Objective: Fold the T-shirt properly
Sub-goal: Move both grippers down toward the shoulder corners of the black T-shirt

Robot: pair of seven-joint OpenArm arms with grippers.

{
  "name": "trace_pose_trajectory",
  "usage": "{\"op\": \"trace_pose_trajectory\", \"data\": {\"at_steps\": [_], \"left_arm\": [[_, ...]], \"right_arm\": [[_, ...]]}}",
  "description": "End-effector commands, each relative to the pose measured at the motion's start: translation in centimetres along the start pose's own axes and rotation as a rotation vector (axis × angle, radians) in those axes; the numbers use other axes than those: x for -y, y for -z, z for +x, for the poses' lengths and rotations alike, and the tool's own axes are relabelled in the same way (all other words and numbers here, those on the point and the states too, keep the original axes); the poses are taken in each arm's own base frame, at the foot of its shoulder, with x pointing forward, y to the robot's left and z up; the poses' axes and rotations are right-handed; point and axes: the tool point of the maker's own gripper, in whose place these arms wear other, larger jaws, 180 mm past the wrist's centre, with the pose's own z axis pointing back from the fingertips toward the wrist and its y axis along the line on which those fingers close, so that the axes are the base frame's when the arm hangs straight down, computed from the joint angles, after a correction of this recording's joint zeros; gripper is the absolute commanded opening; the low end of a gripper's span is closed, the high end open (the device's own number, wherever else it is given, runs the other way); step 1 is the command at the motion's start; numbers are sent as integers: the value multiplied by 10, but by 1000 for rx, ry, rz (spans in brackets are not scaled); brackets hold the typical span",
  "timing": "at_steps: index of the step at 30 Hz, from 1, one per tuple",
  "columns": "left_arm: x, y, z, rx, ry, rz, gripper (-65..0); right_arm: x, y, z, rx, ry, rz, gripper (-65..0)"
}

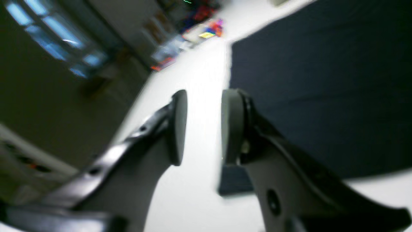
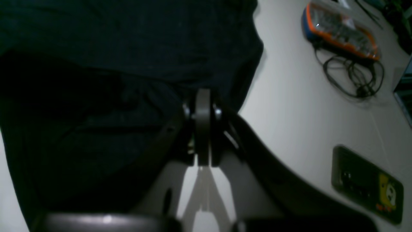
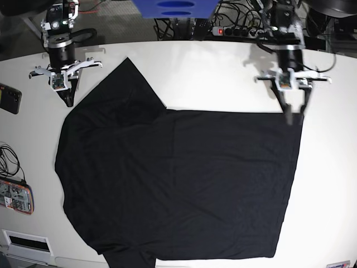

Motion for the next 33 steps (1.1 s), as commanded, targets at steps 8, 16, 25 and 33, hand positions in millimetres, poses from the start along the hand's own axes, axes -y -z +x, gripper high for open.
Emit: {"op": "trace_pose_trajectory", "data": {"at_steps": [8,16,25,33], "left_arm": [[-2,11,25,147,337,-60,-447],[10,5,31,186,526,-114,-261],[-4,9,26,95,687,-74,-265],[-5,12,24,97,793,-82,-258]], "right_arm": [[-24,-20,-41,-196,-525,157,-648],[-54,-28,-57,-260,-562,211,-524],[-55,-29,-57,-257,-565,219,-369],[-59,-32,-57,-230,-683,247,-370]]}}
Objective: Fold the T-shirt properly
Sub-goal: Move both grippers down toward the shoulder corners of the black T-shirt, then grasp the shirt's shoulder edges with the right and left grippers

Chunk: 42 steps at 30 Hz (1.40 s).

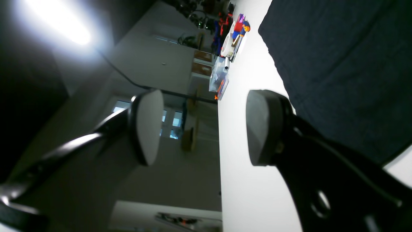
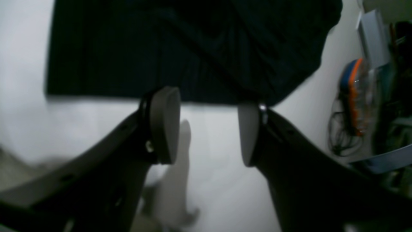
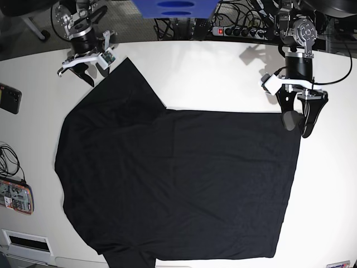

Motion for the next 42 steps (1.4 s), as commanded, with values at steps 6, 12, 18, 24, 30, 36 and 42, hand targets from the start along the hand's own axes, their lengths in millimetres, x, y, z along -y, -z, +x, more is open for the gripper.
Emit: {"op": "trace_pose_trajectory", "data": {"at_steps": [6,12,18,24,30,36,42], "left_arm": [[-10,1,-1,30,56,19,-258],[22,3,-14,-1,50,-96,-259],[25,3,-16,-6,43,-102,-261],[33,2,-22,-21,49,-122,-263],[42,0,-27,-31,50,-144,-263],[40,0,-28,-31,48,-140,-264],[40,0,-28,-31,51,-140,-264]], "right_arm": [[-26,-5,4,-41,-159,57,-370],[-65,-3,12,-82,-263,212,-370],[-75,1,20,-107,-324,231,-369],[-78,9,34,-125,-350,222,-369],[-60,33,59,-128,-380,153,-369],[-49,41,70,-126,-390,116,-370],[-49,41,70,-127,-391,117,-372]]}}
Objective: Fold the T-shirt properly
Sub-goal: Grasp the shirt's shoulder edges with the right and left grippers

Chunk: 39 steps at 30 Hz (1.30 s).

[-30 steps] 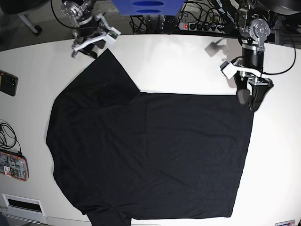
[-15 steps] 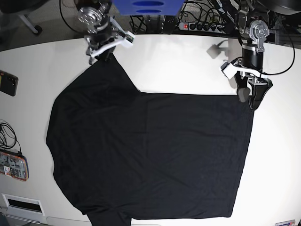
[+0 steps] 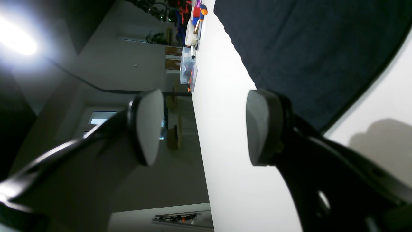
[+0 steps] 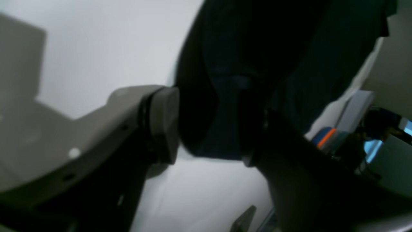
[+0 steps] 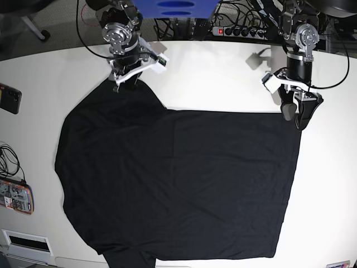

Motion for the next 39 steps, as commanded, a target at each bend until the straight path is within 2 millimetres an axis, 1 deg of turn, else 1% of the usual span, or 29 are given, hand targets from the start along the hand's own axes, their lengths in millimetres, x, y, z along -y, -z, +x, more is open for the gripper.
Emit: {"op": "trace_pose_trajectory", "data": {"at_steps": [1,3,4,6,7,16,17,19,21,23,26,27,29,30,32,34,36,38,39], "left_arm": [[-10,0,1,11,14,34,-264],[-10,0,0,8,15,34,-264],[-10,0,0,8,15,34,-264],[-10,0,0,8,15,34,-264],[-10,0,0,8,15,34,-264],[-9,-2,-3,0,8,29,-265],[-11,-4,-6,-9,13,31,-265],[-11,-11,-23,-50,36,21,-260],[-14,-11,-37,-59,75,-7,-259],[-4,-12,-52,-82,65,-70,-259],[11,-13,-80,-174,10,-176,-259],[18,-14,-86,-201,-13,-215,-261],[26,-12,-92,-225,-37,-283,-263],[30,-13,-93,-233,-45,-318,-263],[46,-16,-91,-242,-62,-408,-263],[54,-19,-98,-273,-47,-476,-261],[62,-14,-91,-277,-47,-524,-261],[64,-2,-84,-295,-54,-540,-259],[66,1,-81,-305,-56,-547,-259]], "right_arm": [[7,-2,3,10,8,-25,-382],[6,-2,2,9,9,-24,-431],[6,-2,2,6,8,-22,-477],[5,-3,2,5,8,-19,-623],[5,-3,2,5,8,-19,-650],[3,-3,2,4,7,-16,-650],[3,-3,2,4,7,-16,-650],[4,-3,1,4,6,-19,-650],[4,-4,1,3,6,-17,-650],[4,-4,1,3,6,-17,-650],[3,-4,2,5,5,-17,-650],[3,-4,2,5,5,-17,-650],[3,-4,2,7,6,-16,-650],[3,-4,2,7,6,-15,-650],[3,-4,2,7,6,-15,-650],[2,-4,2,6,6,-14,-650],[2,-4,3,8,5,-14,-650],[2,-4,3,8,5,-14,-650],[2,-4,3,8,7,-13,-650]]}}
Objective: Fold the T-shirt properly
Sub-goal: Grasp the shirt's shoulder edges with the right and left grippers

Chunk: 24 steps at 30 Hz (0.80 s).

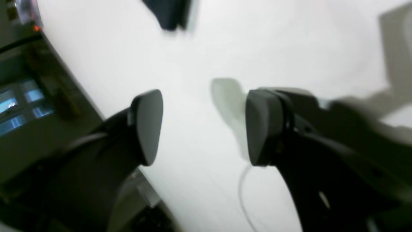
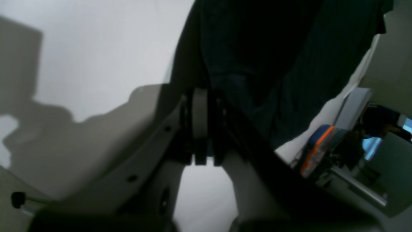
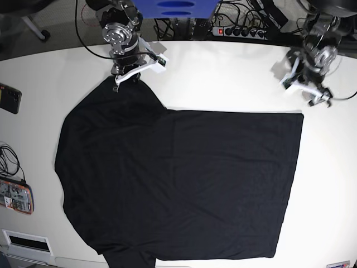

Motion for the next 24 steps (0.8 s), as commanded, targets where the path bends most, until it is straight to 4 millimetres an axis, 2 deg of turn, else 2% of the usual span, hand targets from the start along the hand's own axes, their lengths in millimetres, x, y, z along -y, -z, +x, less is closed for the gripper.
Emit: {"op": "trace_pose_trajectory", "data": {"at_steps": [1,6,10,15,18,24], "left_arm": [[-16,1,4,-2,13,41,-259],[-13,10,34,20,51,27,-259],[-17,24,27,-14,67,27,-259],[-11,40,16,-58,95,0,-264],[-16,44,22,-51,102,8,-264],[-13,50,35,-26,129,-2,-264]], "right_arm": [[7,-3,3,10,10,-25,-650],[7,-3,3,11,11,-27,-650],[-3,-6,1,6,12,-2,-650],[-21,-12,-4,-5,12,41,-650],[-23,-13,-5,-7,12,47,-650],[-23,-13,-5,-7,12,47,-650]]}}
